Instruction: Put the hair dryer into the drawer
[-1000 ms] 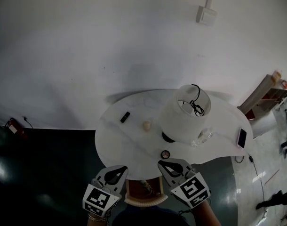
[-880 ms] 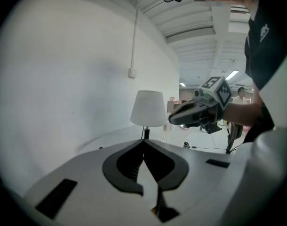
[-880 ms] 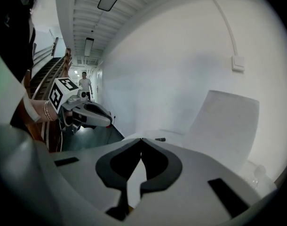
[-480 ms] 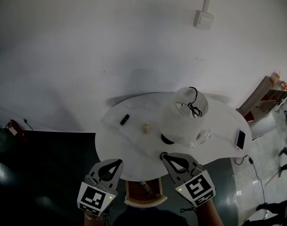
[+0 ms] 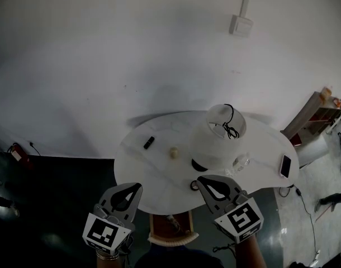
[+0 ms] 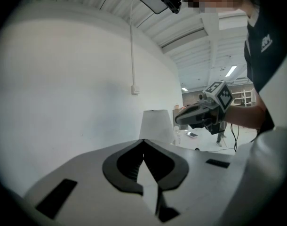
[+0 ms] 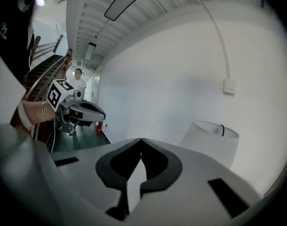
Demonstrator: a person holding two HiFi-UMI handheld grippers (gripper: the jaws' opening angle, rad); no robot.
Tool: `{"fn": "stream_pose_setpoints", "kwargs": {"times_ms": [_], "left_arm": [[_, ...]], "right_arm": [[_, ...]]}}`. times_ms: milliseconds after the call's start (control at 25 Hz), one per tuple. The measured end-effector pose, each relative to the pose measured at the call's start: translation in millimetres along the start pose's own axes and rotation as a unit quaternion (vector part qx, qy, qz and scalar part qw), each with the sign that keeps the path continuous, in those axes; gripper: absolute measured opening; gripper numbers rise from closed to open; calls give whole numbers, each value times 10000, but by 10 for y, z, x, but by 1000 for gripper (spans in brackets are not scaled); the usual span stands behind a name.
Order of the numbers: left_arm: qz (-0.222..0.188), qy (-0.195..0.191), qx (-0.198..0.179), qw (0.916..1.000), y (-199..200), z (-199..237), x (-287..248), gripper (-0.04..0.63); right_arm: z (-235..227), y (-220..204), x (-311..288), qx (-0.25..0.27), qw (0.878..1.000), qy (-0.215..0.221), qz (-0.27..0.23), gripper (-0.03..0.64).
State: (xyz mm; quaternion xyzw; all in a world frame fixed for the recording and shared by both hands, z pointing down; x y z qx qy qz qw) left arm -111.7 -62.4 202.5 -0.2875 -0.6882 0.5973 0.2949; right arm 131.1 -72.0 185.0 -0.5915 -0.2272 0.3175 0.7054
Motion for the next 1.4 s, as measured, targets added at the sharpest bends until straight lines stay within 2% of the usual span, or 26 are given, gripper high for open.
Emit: {"fn": "stream_pose_setpoints", "kwargs": {"times_ms": [360,560,1400], "left_arm": [[-168,120,23,9998,99,27,-11,15],[-170,106,-76,9998,90,46,-19,15],[-114,95,-88,9999,45,106,-132,15]], "right_arm": [[-57,112,4,176,9995,-169,-200,18],[-66,114,-12,151,9995,-170,-236,18],[-161,31,-73,75,9995,-232,-184,18]]}}
Point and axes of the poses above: the fingertips, and each gripper's own axes: x backward along the fingers, z to its left, y out of its top, the point moved 8 cm from there along x, backward along the fingers, and after that the axes turned 15 degrees about -z, right-handed, at the moved point
